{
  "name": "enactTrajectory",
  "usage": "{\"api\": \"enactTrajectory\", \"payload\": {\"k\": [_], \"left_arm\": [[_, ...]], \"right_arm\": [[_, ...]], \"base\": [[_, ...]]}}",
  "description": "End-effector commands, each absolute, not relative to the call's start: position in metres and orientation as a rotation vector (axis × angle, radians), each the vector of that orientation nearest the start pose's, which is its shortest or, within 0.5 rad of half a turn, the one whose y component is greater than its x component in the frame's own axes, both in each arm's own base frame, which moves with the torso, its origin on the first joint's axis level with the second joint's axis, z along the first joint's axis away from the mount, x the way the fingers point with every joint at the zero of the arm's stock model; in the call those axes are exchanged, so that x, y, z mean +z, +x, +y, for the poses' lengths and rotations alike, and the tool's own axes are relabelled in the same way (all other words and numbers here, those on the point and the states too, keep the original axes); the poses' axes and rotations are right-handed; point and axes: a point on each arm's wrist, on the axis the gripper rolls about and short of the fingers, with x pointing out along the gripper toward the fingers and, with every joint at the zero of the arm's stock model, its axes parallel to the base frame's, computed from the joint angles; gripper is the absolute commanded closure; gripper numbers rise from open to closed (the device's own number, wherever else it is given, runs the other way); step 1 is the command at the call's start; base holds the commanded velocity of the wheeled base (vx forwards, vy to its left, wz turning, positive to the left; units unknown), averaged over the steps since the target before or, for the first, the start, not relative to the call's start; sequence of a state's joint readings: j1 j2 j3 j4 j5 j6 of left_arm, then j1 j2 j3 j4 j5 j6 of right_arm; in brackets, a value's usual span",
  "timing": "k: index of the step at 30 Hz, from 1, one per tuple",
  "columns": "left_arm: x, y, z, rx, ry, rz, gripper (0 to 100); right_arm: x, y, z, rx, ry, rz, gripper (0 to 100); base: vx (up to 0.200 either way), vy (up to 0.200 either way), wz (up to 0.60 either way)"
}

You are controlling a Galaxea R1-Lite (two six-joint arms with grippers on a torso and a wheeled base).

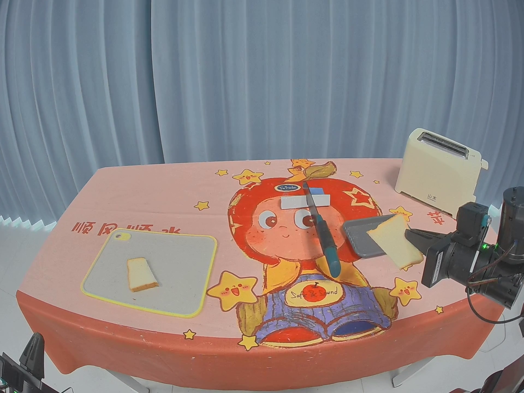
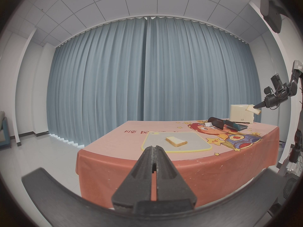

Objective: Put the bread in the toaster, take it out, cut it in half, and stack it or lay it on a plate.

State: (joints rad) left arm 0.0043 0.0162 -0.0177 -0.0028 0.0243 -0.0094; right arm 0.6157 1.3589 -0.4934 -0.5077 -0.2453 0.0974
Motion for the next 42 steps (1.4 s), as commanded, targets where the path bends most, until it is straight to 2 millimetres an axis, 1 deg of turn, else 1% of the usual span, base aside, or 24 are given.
{"api": "enactTrajectory", "payload": {"k": [1,13,22,27,31,35,39,40,41,42], "left_arm": [[0.076,-0.023,0.0,0.029,-0.009,-0.003,100],[0.076,-0.023,0.0,0.029,-0.009,-0.003,100],[0.076,-0.023,0.0,0.029,-0.009,-0.003,100],[0.076,-0.023,0.0,0.031,-0.009,-0.003,100],[0.076,-0.023,0.0,0.029,-0.009,-0.003,100],[0.076,-0.023,0.0,0.029,-0.009,-0.003,100],[0.076,-0.023,0.0,0.029,-0.009,-0.003,100],[0.076,-0.023,0.0,0.029,-0.009,-0.003,100],[0.076,-0.023,0.0,0.029,-0.009,-0.003,100],[0.076,-0.023,0.0,0.029,-0.009,-0.003,100]], "right_arm": [[0.175,0.17,0.113,0.347,-0.05,0.34,100],[0.174,0.173,0.113,0.344,-0.043,0.348,100],[0.171,0.186,0.108,0.296,-0.04,0.365,100],[0.179,0.195,0.097,0.241,-0.016,0.336,100],[0.188,0.201,0.095,0.251,0.004,0.313,100],[0.192,0.213,0.092,0.242,0.008,0.311,100],[0.202,0.24,0.09,0.204,0.02,0.286,100],[0.203,0.244,0.088,0.194,0.024,0.283,100],[0.203,0.244,0.088,0.194,0.024,0.283,100],[0.201,0.249,0.082,0.173,0.036,0.289,100]], "base": [[0.0,0.0,0.0],[0.0,0.0,0.0],[0.0,0.0,0.0],[0.0,0.0,0.0],[0.0,0.0,0.0],[0.0,0.0,0.0],[0.0,0.0,0.0],[0.0,0.0,0.0],[0.0,0.0,0.0],[0.0,0.0,0.0]]}}
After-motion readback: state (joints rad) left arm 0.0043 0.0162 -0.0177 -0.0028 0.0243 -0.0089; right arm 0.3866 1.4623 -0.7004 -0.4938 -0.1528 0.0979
